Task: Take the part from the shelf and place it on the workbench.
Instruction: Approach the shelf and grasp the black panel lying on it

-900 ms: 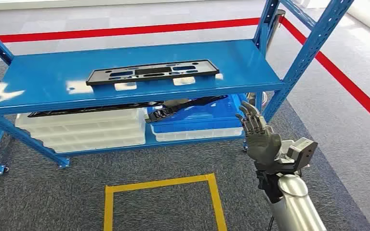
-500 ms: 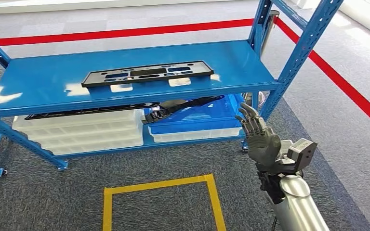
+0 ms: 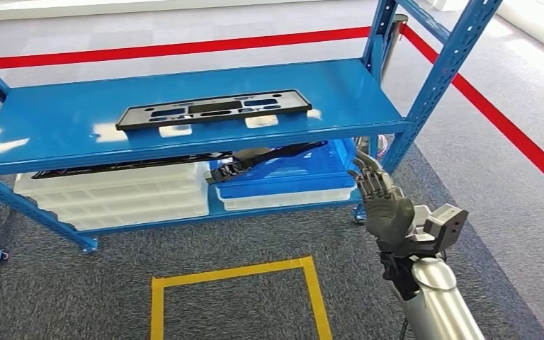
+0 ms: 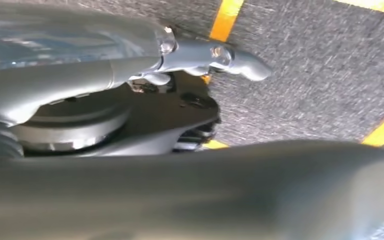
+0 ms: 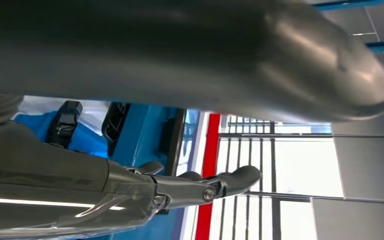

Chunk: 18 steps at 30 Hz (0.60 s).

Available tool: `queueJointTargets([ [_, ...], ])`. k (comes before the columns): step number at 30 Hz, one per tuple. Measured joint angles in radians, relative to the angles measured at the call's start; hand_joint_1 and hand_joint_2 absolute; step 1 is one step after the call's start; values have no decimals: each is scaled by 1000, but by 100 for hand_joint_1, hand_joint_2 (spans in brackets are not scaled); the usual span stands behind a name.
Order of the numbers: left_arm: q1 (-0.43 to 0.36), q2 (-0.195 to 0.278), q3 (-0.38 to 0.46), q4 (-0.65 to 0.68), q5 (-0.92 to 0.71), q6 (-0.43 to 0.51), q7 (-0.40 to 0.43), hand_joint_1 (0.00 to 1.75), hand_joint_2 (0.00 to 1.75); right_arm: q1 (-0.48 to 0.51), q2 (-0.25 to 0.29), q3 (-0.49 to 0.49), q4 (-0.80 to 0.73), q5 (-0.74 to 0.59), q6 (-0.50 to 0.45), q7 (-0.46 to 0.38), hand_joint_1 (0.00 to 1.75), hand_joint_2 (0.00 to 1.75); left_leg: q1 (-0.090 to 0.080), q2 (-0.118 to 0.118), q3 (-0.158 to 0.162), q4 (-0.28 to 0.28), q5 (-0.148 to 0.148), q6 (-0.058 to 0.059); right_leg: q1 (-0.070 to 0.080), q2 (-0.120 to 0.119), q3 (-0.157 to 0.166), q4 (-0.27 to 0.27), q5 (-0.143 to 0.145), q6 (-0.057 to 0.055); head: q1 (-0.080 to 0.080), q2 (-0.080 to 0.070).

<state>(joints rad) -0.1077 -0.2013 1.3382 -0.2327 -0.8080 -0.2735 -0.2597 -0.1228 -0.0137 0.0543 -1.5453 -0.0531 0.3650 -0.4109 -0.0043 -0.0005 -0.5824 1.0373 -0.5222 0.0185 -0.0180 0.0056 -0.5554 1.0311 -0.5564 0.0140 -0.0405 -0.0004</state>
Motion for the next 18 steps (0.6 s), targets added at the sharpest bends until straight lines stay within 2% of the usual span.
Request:
queueJointTargets([
  [2, 0, 0, 0, 0, -1, 0, 0, 0, 0, 1, -1, 0, -3, -1, 0, -2, 0, 0, 3, 0, 8, -12, -1, 7, -1, -1, 4, 1, -6, 11, 0, 0],
  [4, -1, 0, 0, 0, -3, 0, -1, 0, 0, -2, -2, 0, -7, -1, 0, -4, 0, 0, 8, 2, 21, -25, 1, 16, -1, -2, -14, 50, -37, 18, 1, 0],
  [6, -2, -2, 0, 0, -4, 0, -2, 0, 0, 0, -3, 0, -7, -2, 0, -4, 0, 0, 8, 4, 28, -27, -3, 23, -2, -2, -78, 173, -90, 22, 1, 0],
  [7, -1, -2, 0, 0, -4, -1, -2, 0, 0, 3, -4, 0, -7, -3, 0, -4, 0, 0, 8, 4, 30, -27, -6, 24, -2, -2, -114, 232, -107, 24, 1, 0],
  [8, -1, -2, 0, 0, -4, -1, -2, 0, 0, 5, -4, 0, -7, -4, 0, -4, 0, 0, 8, 4, 33, -26, -10, 24, -2, -2, -138, 266, -105, 26, 1, 0],
  [9, 0, -2, 0, 0, -5, -1, -2, 0, 0, 7, -4, 0, -6, -7, 0, -4, 0, 0, 8, 4, 38, -26, -15, 23, -3, -3, -144, 261, -83, 28, 1, 0],
  [10, 1, -3, 0, 0, -5, -1, -2, 0, 0, 7, -4, 0, -6, -9, 0, -4, 0, 0, 9, 4, 46, -26, -21, 20, -3, -3, -129, 215, -43, 29, 1, 0],
  [11, 1, -3, 0, 0, -5, -1, -2, 0, 0, 7, -5, 0, -6, -12, 0, -4, 0, 0, 10, 4, 55, -26, -28, 16, -3, -5, -102, 148, -1, 28, 1, 0],
  [12, 0, -3, 0, 0, -5, -1, -2, 0, 0, 6, -5, 0, -6, -15, 0, -4, 0, 0, 8, 4, 64, -25, -36, 10, -2, -6, -75, 87, 28, 27, 1, 0],
  [13, 0, -4, 0, 0, -5, -1, -3, 0, 0, 6, -5, 1, -5, -17, 1, -4, 0, 0, 7, 4, 69, -24, -43, 4, 0, -7, -53, 42, 41, 22, 1, 0],
  [15, -2, -4, 0, 0, -5, -2, -3, 0, 0, 7, -6, 0, -4, -23, 3, -2, 0, 0, 4, 4, 72, -23, -51, -5, 4, -6, -40, 17, 31, 9, 2, 0],
  [18, -4, -4, 0, 0, -6, -2, -3, 0, 0, 6, -7, 0, -6, -35, 7, -1, 0, 0, 6, 5, 72, -9, -68, -17, 0, -4, -32, 11, 19, -10, 2, 0],
])
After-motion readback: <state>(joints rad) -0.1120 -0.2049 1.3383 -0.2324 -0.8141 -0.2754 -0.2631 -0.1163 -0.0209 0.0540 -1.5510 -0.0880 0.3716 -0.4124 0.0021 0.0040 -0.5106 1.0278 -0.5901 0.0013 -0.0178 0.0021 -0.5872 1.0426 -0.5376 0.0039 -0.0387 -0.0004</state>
